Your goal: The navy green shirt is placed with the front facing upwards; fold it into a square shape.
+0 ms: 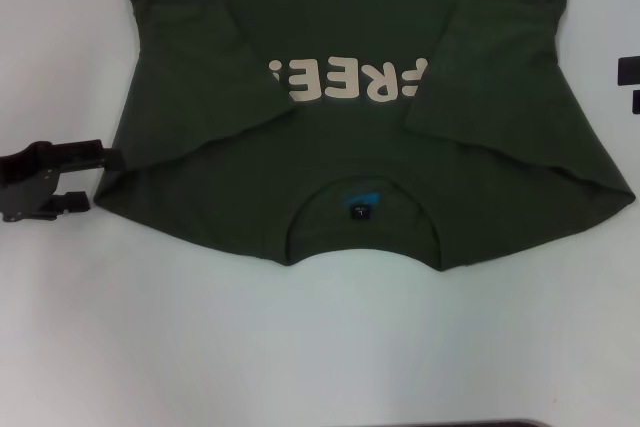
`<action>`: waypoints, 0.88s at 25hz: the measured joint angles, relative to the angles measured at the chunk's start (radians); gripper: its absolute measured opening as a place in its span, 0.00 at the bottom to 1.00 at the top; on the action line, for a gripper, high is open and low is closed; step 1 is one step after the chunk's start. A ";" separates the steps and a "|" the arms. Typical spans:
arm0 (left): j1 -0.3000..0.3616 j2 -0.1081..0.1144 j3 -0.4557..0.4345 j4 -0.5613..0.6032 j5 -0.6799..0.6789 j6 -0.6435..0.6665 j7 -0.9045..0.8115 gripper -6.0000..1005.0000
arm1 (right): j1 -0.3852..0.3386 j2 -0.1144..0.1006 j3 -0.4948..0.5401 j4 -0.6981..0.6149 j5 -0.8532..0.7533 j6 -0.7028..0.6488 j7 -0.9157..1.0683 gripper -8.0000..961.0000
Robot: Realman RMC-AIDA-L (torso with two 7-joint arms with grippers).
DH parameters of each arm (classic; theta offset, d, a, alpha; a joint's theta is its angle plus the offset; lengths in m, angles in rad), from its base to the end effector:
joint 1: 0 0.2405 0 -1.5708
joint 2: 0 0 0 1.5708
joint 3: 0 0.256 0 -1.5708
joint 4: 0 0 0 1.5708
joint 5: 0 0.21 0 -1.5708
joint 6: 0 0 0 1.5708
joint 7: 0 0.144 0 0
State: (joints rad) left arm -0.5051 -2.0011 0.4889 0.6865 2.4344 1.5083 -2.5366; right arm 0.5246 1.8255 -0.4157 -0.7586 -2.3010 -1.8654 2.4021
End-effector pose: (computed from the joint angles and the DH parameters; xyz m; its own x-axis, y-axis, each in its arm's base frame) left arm -0.3427 0.3128 0.0379 -0.1397 0.9286 0.3439 0.9900 0.1242 0.0668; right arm 0.3134 0.3127 0.1326 0.1120 -0.9277 -0.3560 -0.9741 -0.1733 0.1452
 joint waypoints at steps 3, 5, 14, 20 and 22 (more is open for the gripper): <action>-0.005 0.000 -0.001 -0.003 -0.002 -0.006 0.000 0.92 | 0.000 0.000 0.000 0.000 0.000 0.000 0.000 0.97; -0.007 -0.001 -0.001 -0.004 -0.002 -0.012 0.000 0.94 | 0.000 0.000 0.000 0.001 0.000 0.000 0.000 0.96; -0.008 0.001 -0.001 -0.019 -0.003 -0.019 -0.002 0.94 | -0.002 0.000 0.000 0.002 0.000 0.000 0.000 0.97; -0.015 0.003 -0.001 -0.038 -0.005 -0.019 -0.008 0.94 | -0.001 0.000 0.000 0.001 0.000 0.000 0.000 0.97; -0.017 0.004 -0.001 -0.043 -0.005 -0.019 -0.008 0.94 | 0.000 0.000 0.000 0.001 0.000 0.000 -0.001 0.97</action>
State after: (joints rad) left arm -0.5222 -1.9970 0.4879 0.6435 2.4292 1.4893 -2.5449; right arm 0.5243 1.8254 -0.4157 -0.7579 -2.3009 -1.8653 2.4014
